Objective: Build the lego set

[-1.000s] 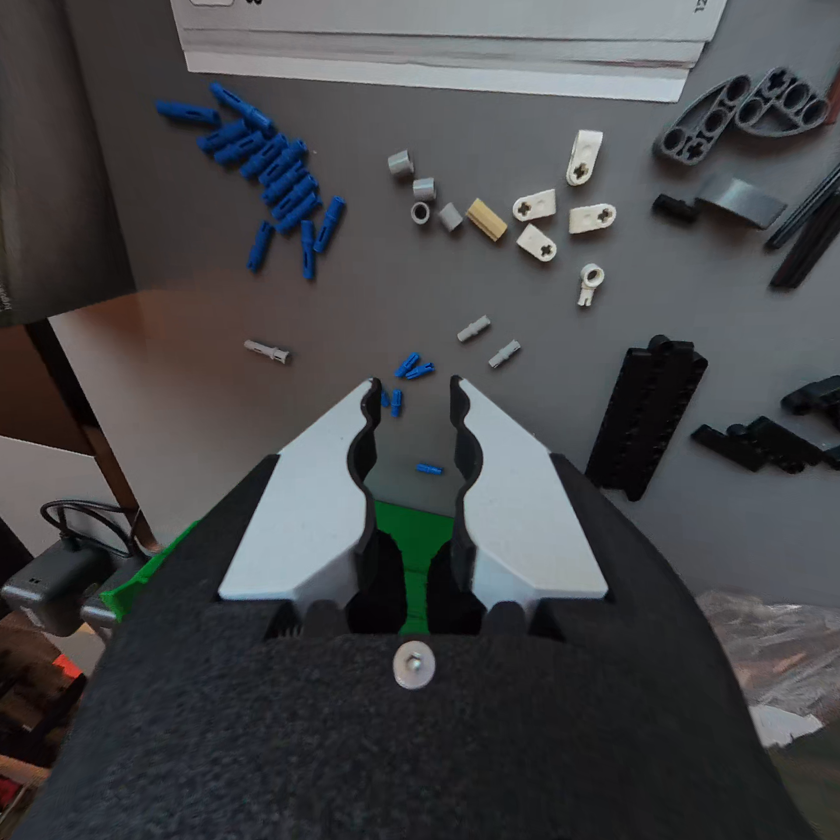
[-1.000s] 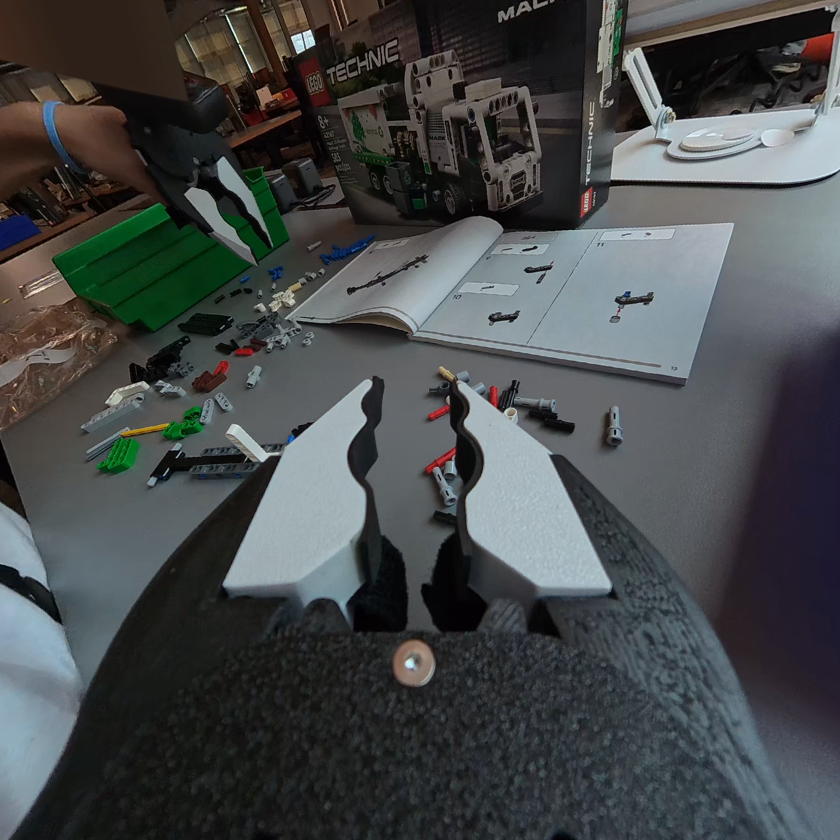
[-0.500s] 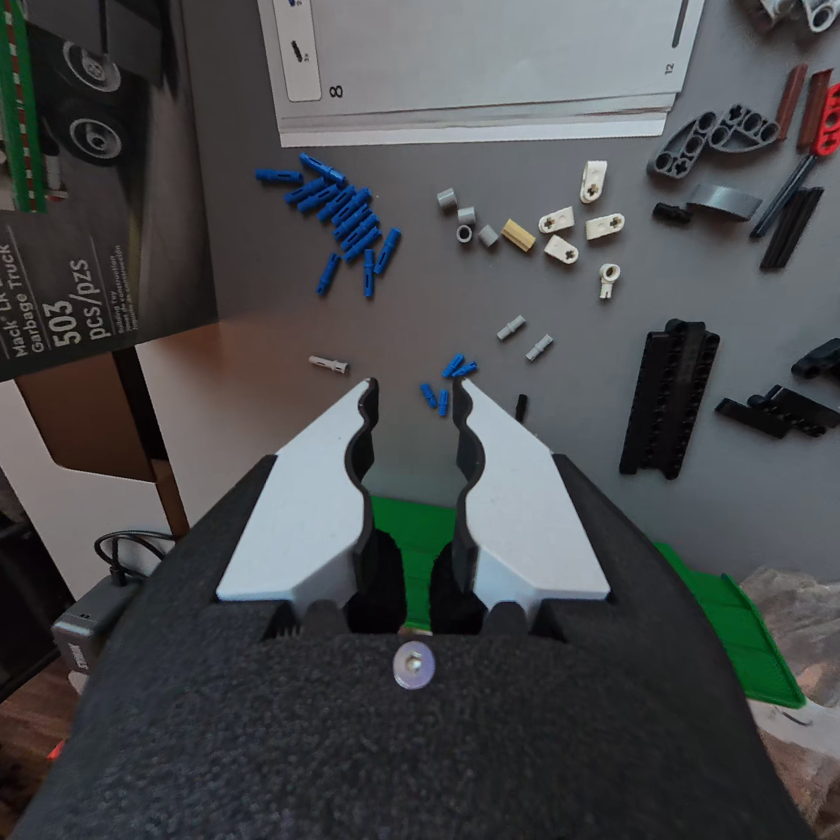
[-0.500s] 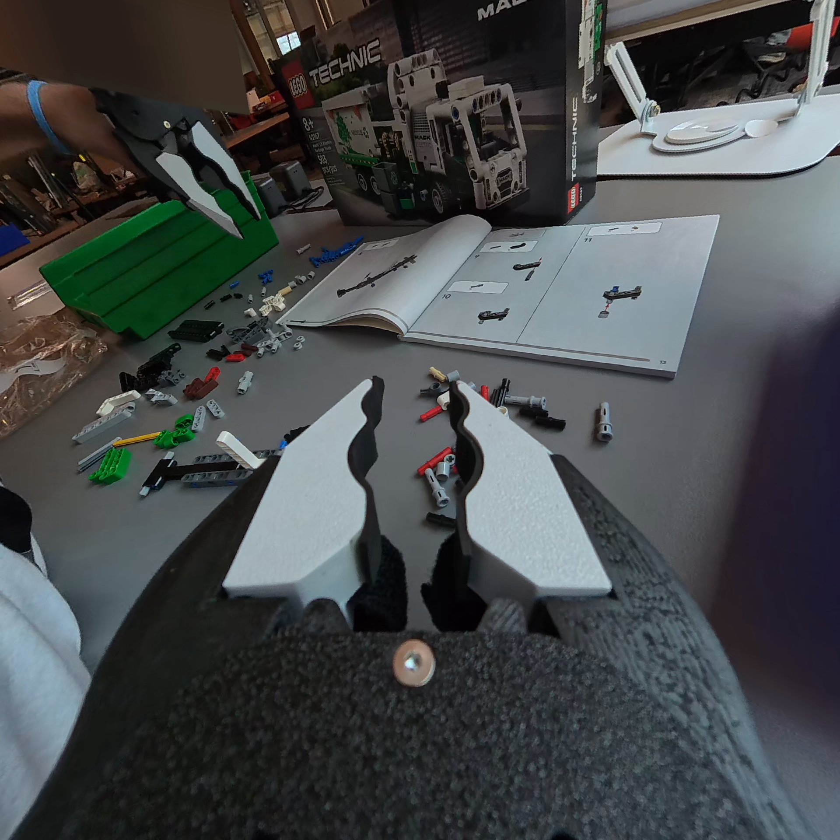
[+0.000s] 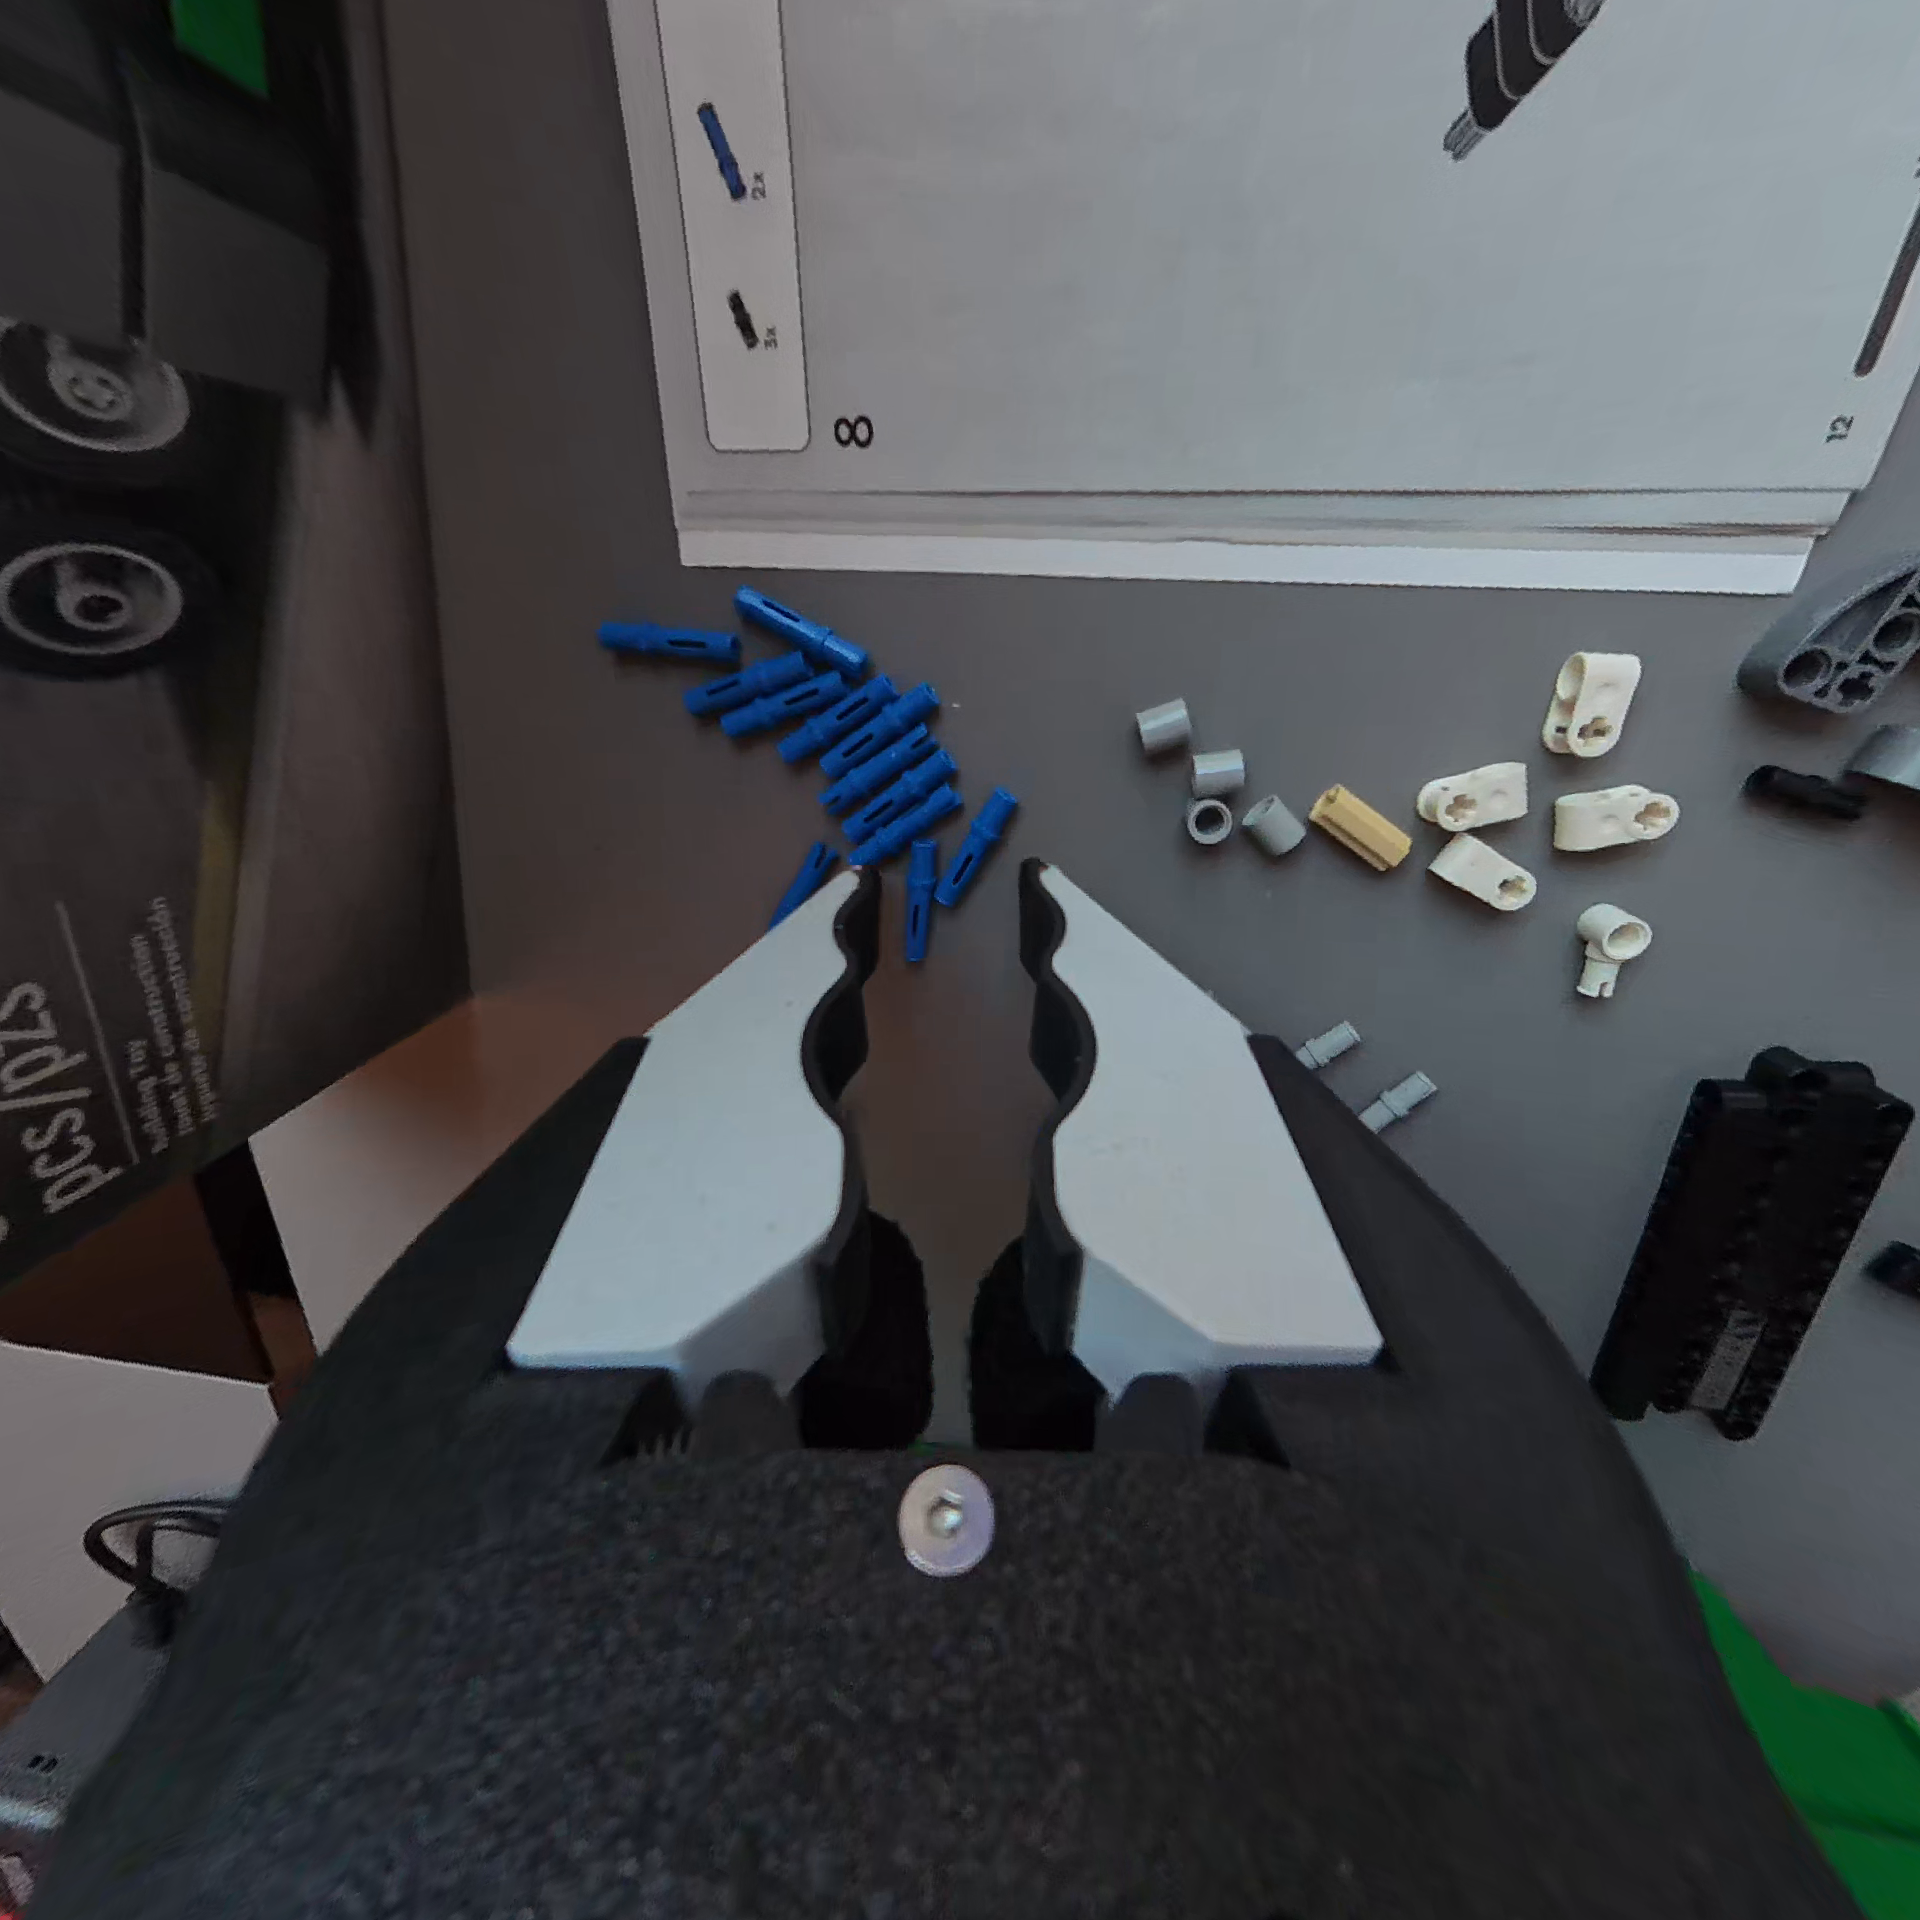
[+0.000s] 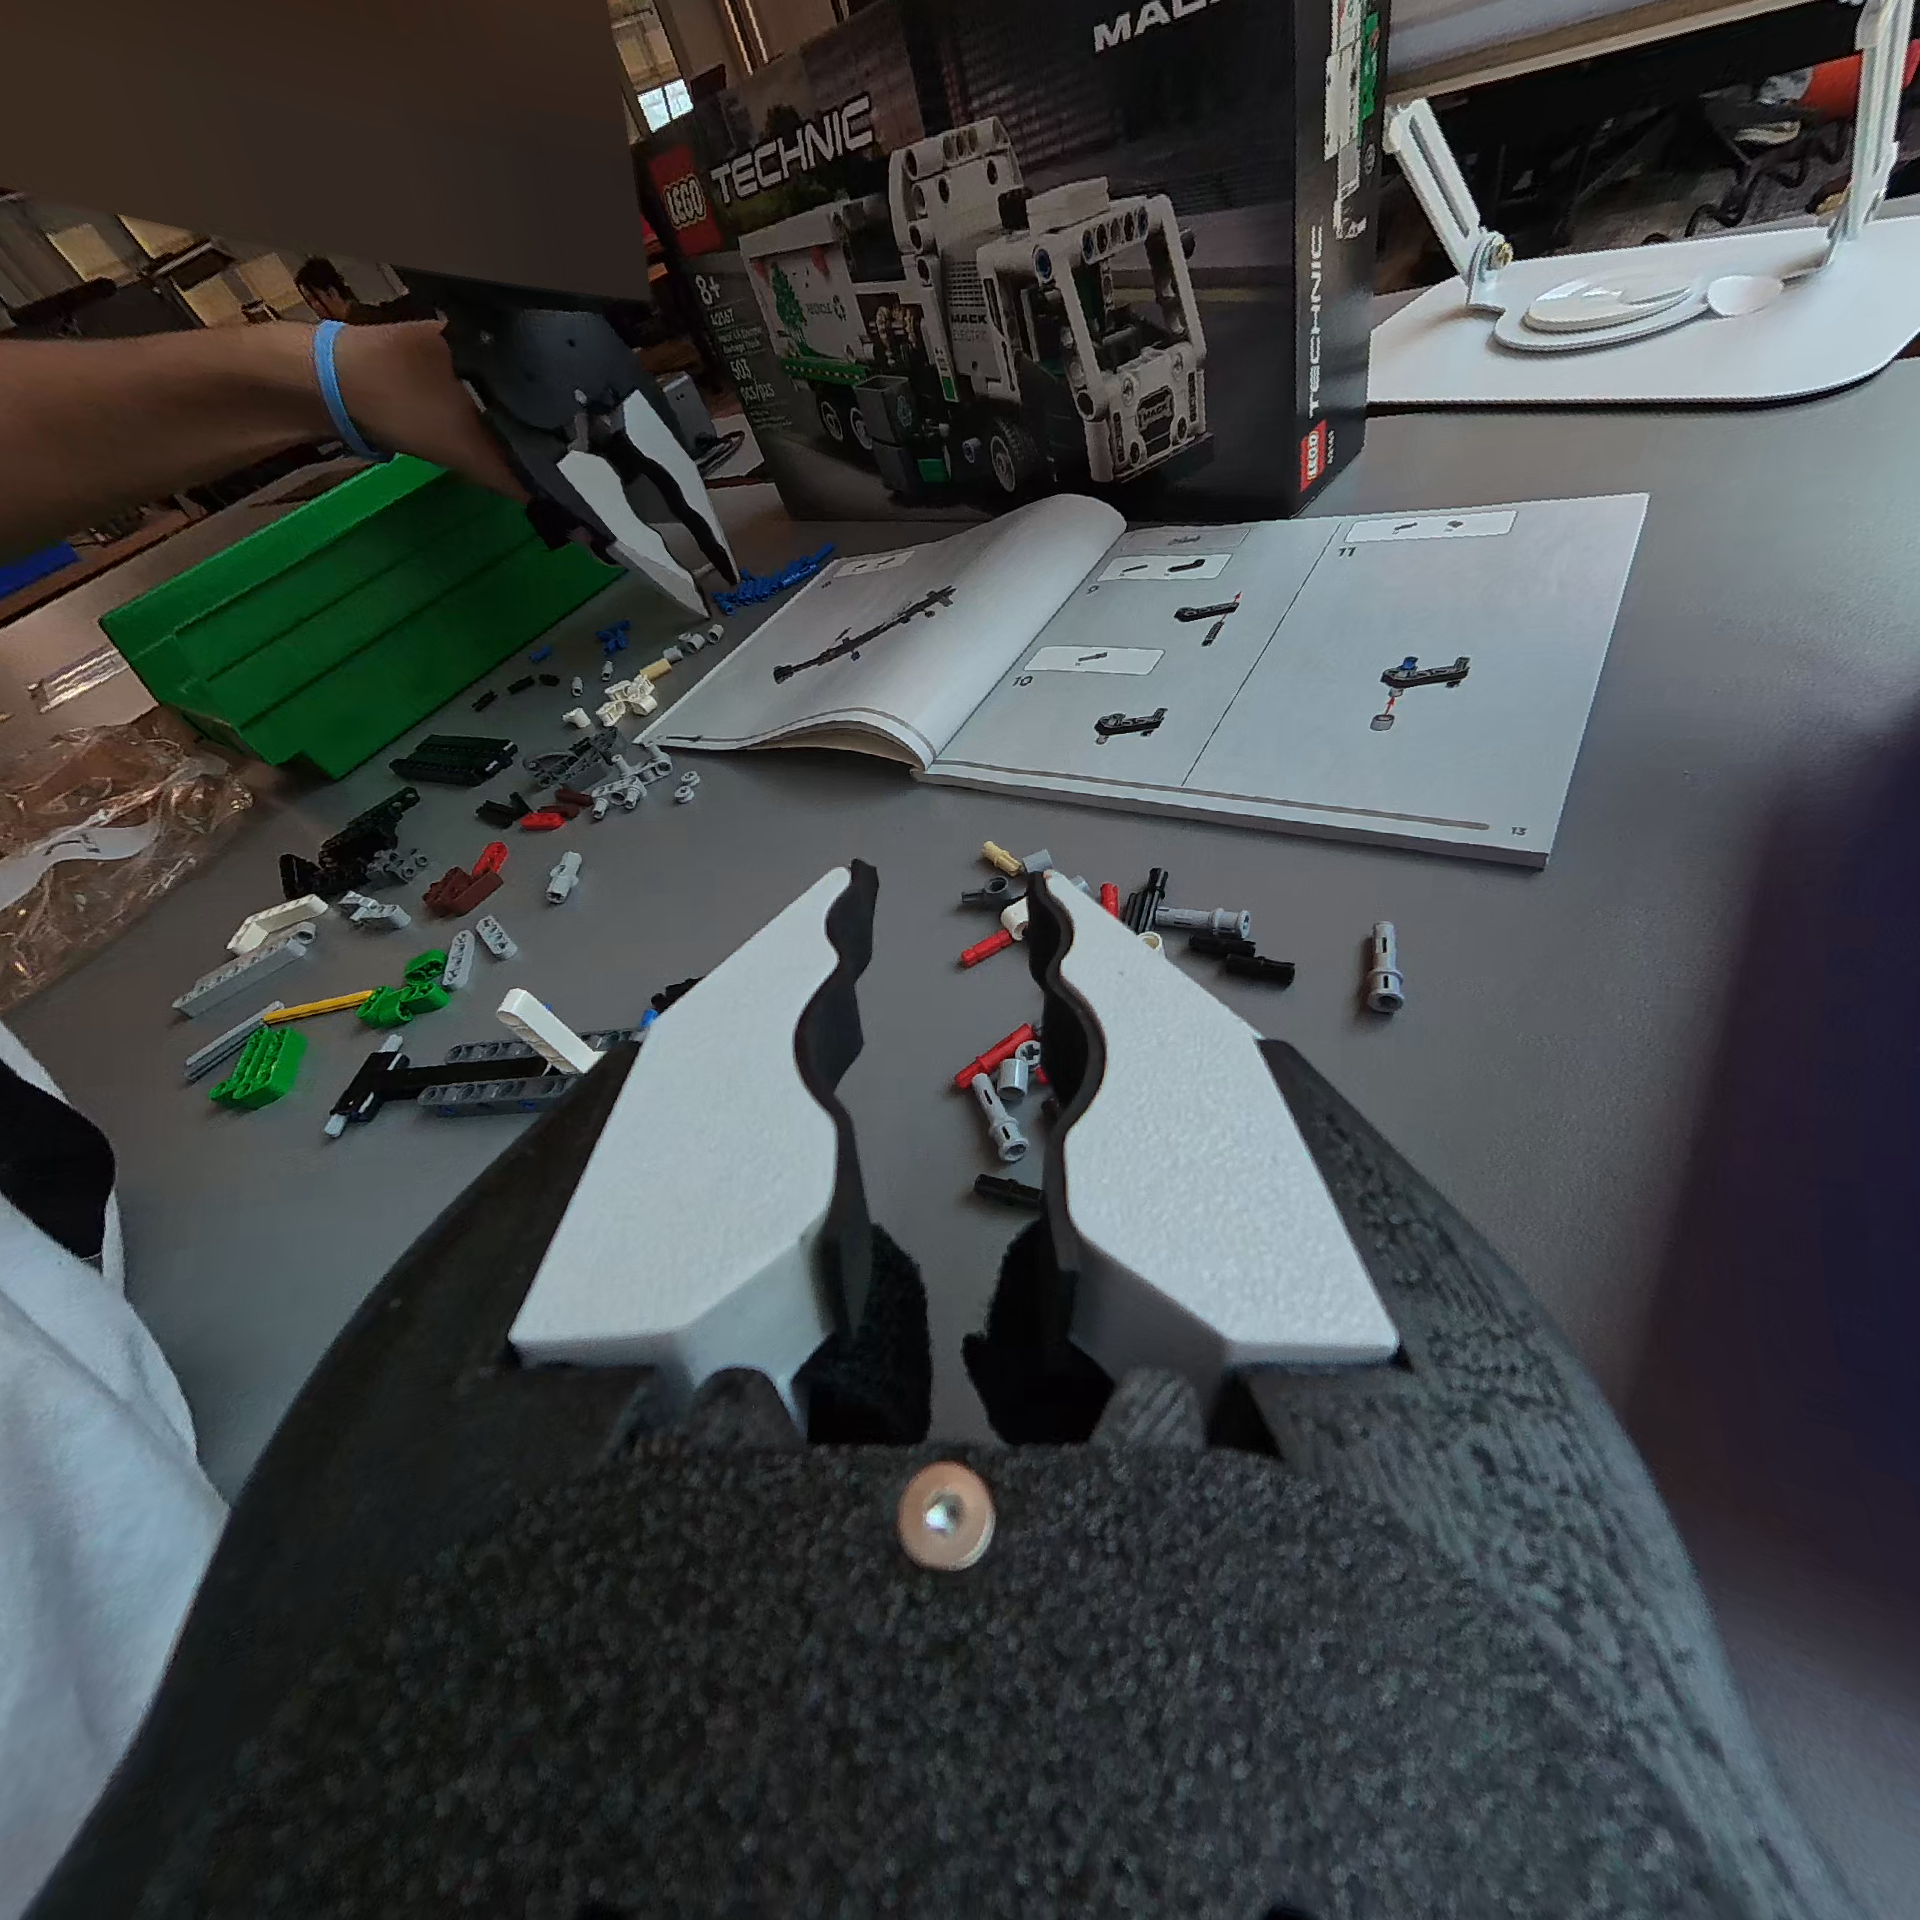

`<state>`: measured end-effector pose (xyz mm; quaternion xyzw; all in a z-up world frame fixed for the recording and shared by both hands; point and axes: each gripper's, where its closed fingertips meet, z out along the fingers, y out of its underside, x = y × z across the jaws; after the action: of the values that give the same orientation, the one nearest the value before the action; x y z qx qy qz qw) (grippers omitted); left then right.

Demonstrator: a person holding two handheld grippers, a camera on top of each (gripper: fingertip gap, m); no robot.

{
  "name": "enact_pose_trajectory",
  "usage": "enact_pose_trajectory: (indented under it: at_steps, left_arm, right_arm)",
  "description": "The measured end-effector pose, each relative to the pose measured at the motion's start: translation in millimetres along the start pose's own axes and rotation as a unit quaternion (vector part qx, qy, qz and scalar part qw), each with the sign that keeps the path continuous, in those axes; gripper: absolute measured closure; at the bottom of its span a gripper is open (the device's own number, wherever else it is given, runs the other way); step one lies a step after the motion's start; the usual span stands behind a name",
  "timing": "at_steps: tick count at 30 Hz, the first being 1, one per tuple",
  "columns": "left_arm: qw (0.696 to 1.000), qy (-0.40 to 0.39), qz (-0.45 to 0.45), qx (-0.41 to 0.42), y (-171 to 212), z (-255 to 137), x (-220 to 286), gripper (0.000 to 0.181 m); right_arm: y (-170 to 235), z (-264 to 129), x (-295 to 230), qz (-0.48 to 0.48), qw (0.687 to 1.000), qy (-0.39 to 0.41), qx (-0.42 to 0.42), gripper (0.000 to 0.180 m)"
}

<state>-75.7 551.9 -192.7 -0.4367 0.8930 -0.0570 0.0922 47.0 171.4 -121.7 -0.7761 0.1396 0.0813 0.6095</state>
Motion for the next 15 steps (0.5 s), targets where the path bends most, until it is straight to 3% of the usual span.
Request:
enact_pose_trajectory:
  at_steps: [5,15]
  left_arm:
    - [1.000,0.015,-0.003,0.004,-3,2,4,0.171]
    - [1.000,-0.005,0.017,0.006,-8,-8,12,0.172]
  right_arm:
    - [-1,-1,0,0.004,1.000,-0.002,0.003,0.151]
    - [-1,-1,-2,-0.001,1.000,-0.007,0.006,0.151]
